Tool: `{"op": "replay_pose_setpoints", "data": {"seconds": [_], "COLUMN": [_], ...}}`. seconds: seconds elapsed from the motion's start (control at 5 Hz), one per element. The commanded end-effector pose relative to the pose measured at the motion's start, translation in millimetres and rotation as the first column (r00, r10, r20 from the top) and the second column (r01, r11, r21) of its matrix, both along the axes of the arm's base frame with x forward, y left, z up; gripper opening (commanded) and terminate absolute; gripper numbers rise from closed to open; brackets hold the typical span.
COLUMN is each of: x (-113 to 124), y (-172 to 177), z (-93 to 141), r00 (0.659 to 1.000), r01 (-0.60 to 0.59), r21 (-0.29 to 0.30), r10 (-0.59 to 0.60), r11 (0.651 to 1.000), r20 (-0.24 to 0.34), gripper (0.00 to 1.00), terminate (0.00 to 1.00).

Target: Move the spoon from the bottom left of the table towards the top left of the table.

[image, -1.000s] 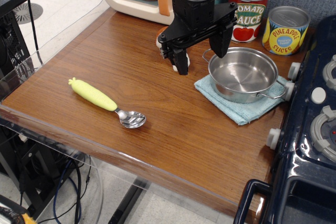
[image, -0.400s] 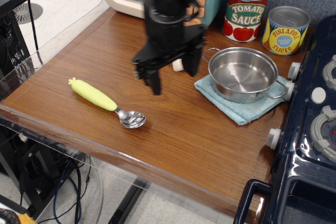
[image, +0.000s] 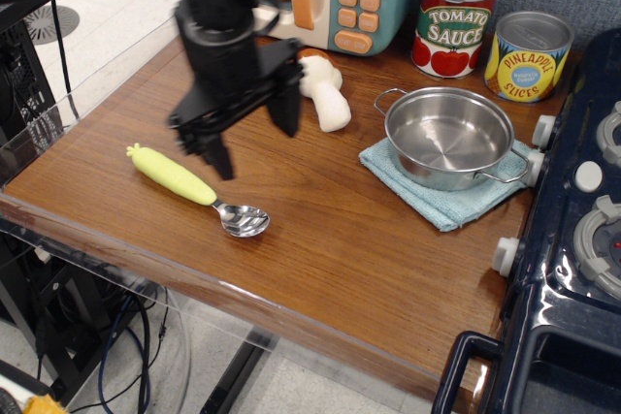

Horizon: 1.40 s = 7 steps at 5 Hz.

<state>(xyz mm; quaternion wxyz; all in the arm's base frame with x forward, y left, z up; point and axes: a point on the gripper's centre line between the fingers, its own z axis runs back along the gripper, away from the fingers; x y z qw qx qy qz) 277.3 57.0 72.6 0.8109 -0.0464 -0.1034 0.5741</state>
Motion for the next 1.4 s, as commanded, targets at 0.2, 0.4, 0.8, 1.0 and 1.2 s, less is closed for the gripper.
{"op": "replay_pose_setpoints", "data": {"seconds": [0.2,0.4,0.8,1.0,1.2], "x": [6.6,5.2,4.6,5.3,2.3], "y": [34.9,37.1,40.4,40.7,43.8], "z": [-32.4,-47.8,-66.6,-62.4,-49.7], "r00": [0.994,0.990,0.982,0.984,0.988], "r01": [-0.073,-0.077,-0.046,-0.049,-0.027], "r21": [0.036,0.041,0.074,0.084,0.103], "r10": [0.076,0.081,0.059,0.062,0.042], "r11": [0.997,0.996,0.996,0.995,0.994], "r20": [-0.073,-0.114,-0.181,-0.164,-0.150], "gripper": [1.00,1.00,1.00,0.00,0.00], "terminate": [0.00,0.00,0.00,0.00,0.00]}}
